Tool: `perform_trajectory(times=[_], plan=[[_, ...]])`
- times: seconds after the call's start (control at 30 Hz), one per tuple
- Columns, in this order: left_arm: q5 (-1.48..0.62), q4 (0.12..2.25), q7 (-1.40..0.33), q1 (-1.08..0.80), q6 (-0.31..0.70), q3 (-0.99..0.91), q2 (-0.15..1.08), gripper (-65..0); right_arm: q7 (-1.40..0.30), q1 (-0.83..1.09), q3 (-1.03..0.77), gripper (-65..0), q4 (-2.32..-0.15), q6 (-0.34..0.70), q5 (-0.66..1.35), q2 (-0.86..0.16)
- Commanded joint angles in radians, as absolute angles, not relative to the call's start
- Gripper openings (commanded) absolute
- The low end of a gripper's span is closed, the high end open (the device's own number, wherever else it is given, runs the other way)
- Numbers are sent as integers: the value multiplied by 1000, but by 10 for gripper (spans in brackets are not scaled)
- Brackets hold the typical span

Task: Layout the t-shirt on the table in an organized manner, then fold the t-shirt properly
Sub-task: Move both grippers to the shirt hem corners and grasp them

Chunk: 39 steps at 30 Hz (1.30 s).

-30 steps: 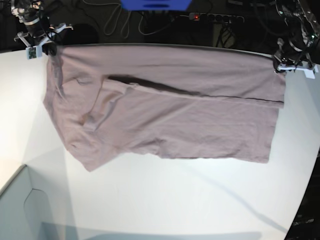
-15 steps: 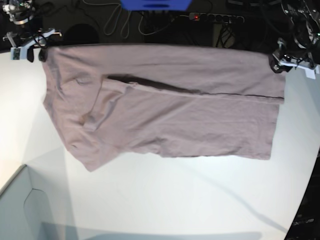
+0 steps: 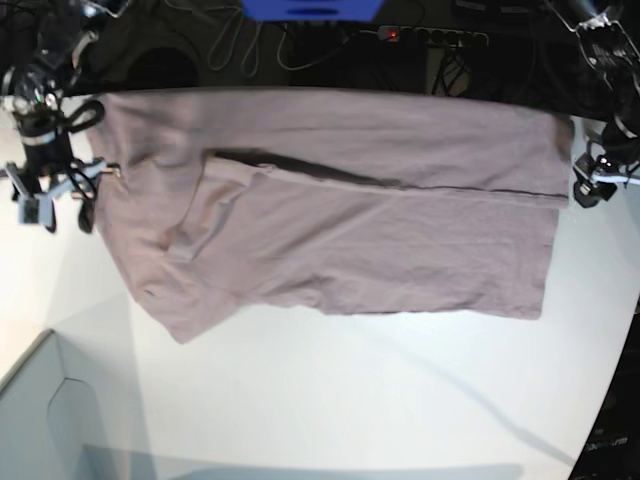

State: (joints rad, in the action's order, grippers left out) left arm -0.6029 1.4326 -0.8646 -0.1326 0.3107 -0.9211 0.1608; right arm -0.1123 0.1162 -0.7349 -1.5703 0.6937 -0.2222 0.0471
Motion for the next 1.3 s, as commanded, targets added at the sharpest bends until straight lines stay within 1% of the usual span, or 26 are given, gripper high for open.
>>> perform_trajectory(times=[0.0, 0.07, 0.2, 0.27, 0.33, 0.43, 0.5, 0.6, 0.7, 0.83, 1.0, 1.03, 1.07, 1.17, 1.27], plan=[[-616, 1451, -849, -108, 315, -921, 177, -238, -84, 54, -722, -294, -1552, 698, -243, 38], [-616, 1449, -845, -67, 315, -921, 177, -226, -87, -51, -711, -294, -1468, 698, -326, 39], [-615, 1446, -842, -12, 315, -921, 176, -226, -139, -254, -711, -294, -1265, 698, -464, 28], [-590, 1428, -842, 18, 315, -920, 177, -226, -154, -340, -713, -294, -1148, 698, -526, 1], [-522, 1405, -842, 59, 318, -920, 177, -226, -159, -429, -716, -294, -1007, 698, -572, -25], [-424, 1365, -842, 114, 323, -920, 177, -226, -150, -512, -713, -294, -820, 698, -576, -87], [-386, 1339, -840, 145, 323, -920, 177, -226, -150, -552, -711, -294, -734, 698, -576, -117], [-340, 1283, -840, 199, 325, -920, 179, -226, -145, -604, -711, -294, -596, 647, -576, -162], [-298, 1207, -837, 254, 325, -912, 193, -226, -76, -616, -711, -294, -496, 601, -576, -185], [-243, 1078, -719, 306, 320, -791, 223, -226, -10, -611, -711, -295, -397, 544, -576, -209], [-239, 895, -556, 367, 315, -634, 262, -226, -8, -590, -711, -305, -354, 542, -576, -213], [-239, 845, -529, 389, 314, -610, 266, -226, -8, -585, -711, -321, -352, 542, -576, -211], [-239, 780, -495, 414, 314, -585, 278, -226, -8, -575, -711, -352, -357, 542, -576, -208], [-239, 585, -378, 487, 314, -522, 309, -226, -7, -564, -711, -493, -357, 542, -576, -206], [-239, 438, -271, 536, 314, -463, 326, -226, -7, -556, -710, -634, -352, 544, -578, -206]])
